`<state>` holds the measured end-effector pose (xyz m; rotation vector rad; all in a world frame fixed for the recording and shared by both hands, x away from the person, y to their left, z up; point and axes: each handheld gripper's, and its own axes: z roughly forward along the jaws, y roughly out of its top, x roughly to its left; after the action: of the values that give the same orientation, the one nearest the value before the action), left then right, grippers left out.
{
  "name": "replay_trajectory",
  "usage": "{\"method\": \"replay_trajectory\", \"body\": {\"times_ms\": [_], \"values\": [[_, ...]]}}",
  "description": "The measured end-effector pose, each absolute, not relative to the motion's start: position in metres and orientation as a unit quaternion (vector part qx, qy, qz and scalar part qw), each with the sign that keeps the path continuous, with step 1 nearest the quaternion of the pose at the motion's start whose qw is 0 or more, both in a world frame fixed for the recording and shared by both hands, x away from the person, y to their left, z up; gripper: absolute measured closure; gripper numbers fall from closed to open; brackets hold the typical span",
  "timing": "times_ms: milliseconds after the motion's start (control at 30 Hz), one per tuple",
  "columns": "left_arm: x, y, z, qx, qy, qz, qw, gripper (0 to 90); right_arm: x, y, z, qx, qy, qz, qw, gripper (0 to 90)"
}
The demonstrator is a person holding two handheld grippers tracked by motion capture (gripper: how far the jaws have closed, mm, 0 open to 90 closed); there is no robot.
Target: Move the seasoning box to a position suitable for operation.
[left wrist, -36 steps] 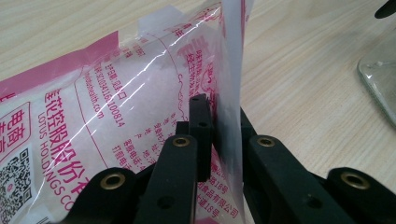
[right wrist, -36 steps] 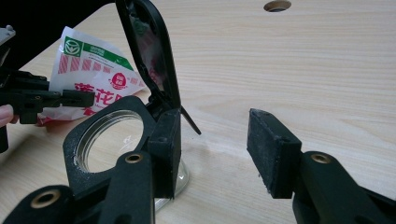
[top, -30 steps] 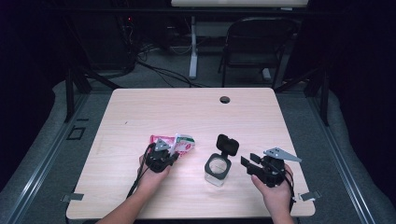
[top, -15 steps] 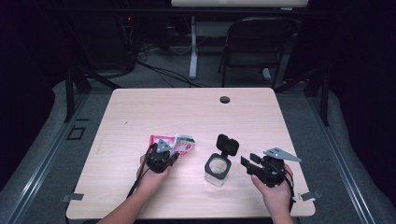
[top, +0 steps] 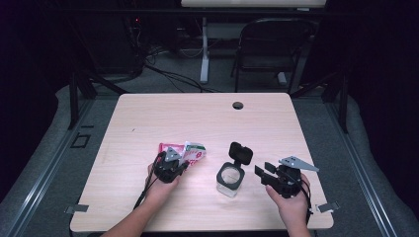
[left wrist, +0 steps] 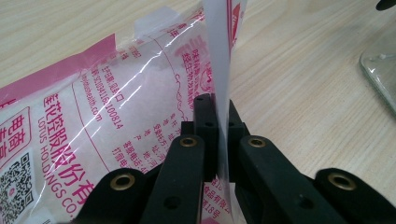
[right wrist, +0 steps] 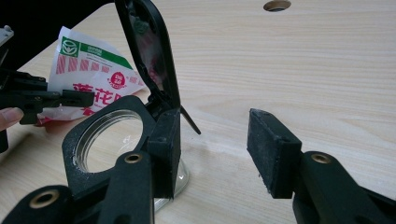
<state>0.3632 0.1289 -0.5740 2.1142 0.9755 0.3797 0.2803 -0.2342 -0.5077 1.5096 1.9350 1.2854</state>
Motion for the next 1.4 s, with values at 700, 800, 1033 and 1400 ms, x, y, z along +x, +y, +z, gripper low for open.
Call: {"method": "replay_trajectory", "body": {"times_ms": [700, 800, 1033, 1400], "values": [[0.36, 0.133, -0.562, 0.824, 0.377, 0.159, 0.391, 90.0, 0.28, -0.236, -0.507, 0.536, 0.684, 0.461, 0.179, 53.7], [0.358, 0.136, -0.556, 0.821, 0.379, 0.163, 0.395, 90.0, 0.28, -0.235, -0.507, 0.531, 0.689, 0.459, 0.179, 54.1], [0.356, 0.148, -0.544, 0.808, 0.389, 0.17, 0.408, 90.0, 0.279, -0.233, -0.505, 0.516, 0.705, 0.447, 0.193, 60.2], [0.349, 0.181, -0.524, 0.785, 0.404, 0.183, 0.432, 90.0, 0.284, -0.23, -0.502, 0.517, 0.689, 0.476, 0.18, 53.9]]}}
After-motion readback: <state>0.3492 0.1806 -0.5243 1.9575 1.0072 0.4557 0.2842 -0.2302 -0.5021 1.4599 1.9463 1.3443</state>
